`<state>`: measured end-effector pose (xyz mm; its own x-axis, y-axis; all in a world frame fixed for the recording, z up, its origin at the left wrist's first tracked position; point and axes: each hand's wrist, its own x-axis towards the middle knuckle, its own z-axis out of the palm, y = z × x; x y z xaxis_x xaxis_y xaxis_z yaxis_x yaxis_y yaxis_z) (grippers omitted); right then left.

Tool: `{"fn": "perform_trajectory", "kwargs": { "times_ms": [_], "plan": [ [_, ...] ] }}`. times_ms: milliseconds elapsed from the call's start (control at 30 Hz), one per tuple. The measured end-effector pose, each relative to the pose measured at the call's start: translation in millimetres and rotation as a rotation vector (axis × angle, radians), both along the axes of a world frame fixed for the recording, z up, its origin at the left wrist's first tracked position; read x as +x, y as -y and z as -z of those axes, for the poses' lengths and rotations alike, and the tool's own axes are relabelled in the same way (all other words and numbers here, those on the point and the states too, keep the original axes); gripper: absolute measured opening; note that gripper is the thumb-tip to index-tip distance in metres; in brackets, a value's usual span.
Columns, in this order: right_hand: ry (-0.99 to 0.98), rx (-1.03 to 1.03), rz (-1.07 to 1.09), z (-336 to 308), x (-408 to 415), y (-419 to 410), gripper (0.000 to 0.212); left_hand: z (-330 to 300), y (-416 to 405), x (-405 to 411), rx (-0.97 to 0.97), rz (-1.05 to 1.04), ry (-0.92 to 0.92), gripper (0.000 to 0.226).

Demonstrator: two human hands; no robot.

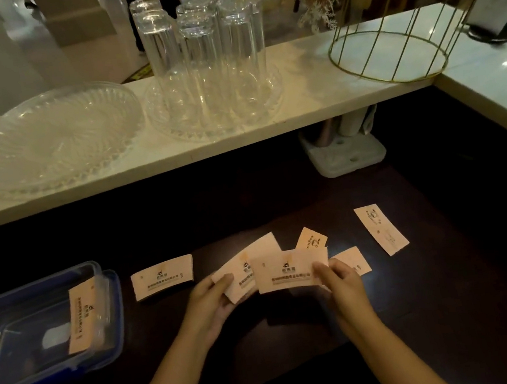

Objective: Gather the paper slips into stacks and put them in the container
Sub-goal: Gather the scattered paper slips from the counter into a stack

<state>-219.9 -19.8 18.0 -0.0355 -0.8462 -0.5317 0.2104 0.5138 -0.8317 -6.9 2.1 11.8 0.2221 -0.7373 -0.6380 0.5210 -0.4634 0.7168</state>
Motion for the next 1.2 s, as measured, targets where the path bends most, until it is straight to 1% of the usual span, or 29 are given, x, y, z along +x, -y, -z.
{"fn": "perform_trajectory", "kwargs": {
  "times_ms": [67, 133, 267, 367, 400, 433, 467, 533, 567, 600, 700, 767, 900, 933, 967, 1033, 1067, 1133, 1167, 1200],
  "plan": [
    [0.007, 0.001, -0.019, -1, 7, -2, 0.010, -3, -1, -8, -0.039, 0.005, -0.061, 0.013],
    [-0.037, -0.014, -0.026, 1, 13, -5, 0.009, -5, -3, -14, -0.066, 0.037, -0.084, 0.016],
    [-0.107, -0.053, -0.112, 11, 19, -11, 0.009, -5, -13, -26, -0.080, 0.162, -0.009, 0.021],
    [-0.155, -0.067, -0.088, 21, 8, -6, 0.007, 0, -19, -28, -0.052, 0.089, -0.018, 0.023],
    [-0.231, -0.092, -0.061, 25, -3, -1, 0.007, 0, -20, -26, -0.039, 0.059, -0.030, 0.023],
    [-0.359, -0.120, -0.045, 30, -16, 6, 0.010, 1, -22, -23, -0.027, 0.034, -0.037, 0.023],
    [-0.526, -0.137, -0.044, 36, -32, 13, 0.017, 1, -24, -21, -0.018, 0.013, -0.042, 0.024],
    [-0.876, -0.104, -0.098, 48, -64, 28, 0.045, 2, -27, -16, -0.010, -0.033, -0.062, 0.024],
    [-0.995, -0.068, -0.148, 52, -75, 34, 0.056, 2, -29, -14, -0.006, -0.060, -0.076, 0.024],
    [-1.081, -0.031, -0.205, 54, -80, 39, 0.063, 2, -30, -14, 0.003, -0.087, -0.091, 0.024],
    [-1.291, 0.026, -0.360, 56, -79, 46, 0.072, 3, -33, -19, 0.031, -0.134, -0.112, 0.027],
    [-1.345, 0.023, -0.386, 58, -74, 48, 0.073, 2, -35, -24, 0.045, -0.142, -0.113, 0.027],
    [-1.262, 0.108, -0.316, 63, -72, 50, 0.067, -3, -33, -31, 0.060, -0.152, -0.071, 0.020],
    [-1.210, 0.129, -0.301, 62, -73, 52, 0.062, -4, -32, -32, 0.066, -0.160, -0.059, 0.021],
    [-1.114, 0.139, -0.266, 61, -76, 52, 0.053, -5, -32, -33, 0.071, -0.168, -0.046, 0.023],
    [-0.785, 0.144, -0.115, 55, -81, 52, 0.034, -7, -31, -35, 0.080, -0.180, -0.019, 0.026],
    [-0.621, 0.141, -0.023, 51, -84, 50, 0.029, -8, -31, -36, 0.082, -0.188, -0.006, 0.027],
    [-0.343, 0.104, 0.132, 38, -90, 45, 0.026, -10, -30, -38, 0.079, -0.207, 0.005, 0.027],
    [-0.220, 0.072, 0.172, 30, -90, 41, 0.025, -12, -28, -39, 0.073, -0.212, 0.003, 0.027],
    [-0.137, 0.036, 0.170, 22, -88, 37, 0.022, -13, -27, -41, 0.064, -0.211, -0.002, 0.025]
  ]
}}
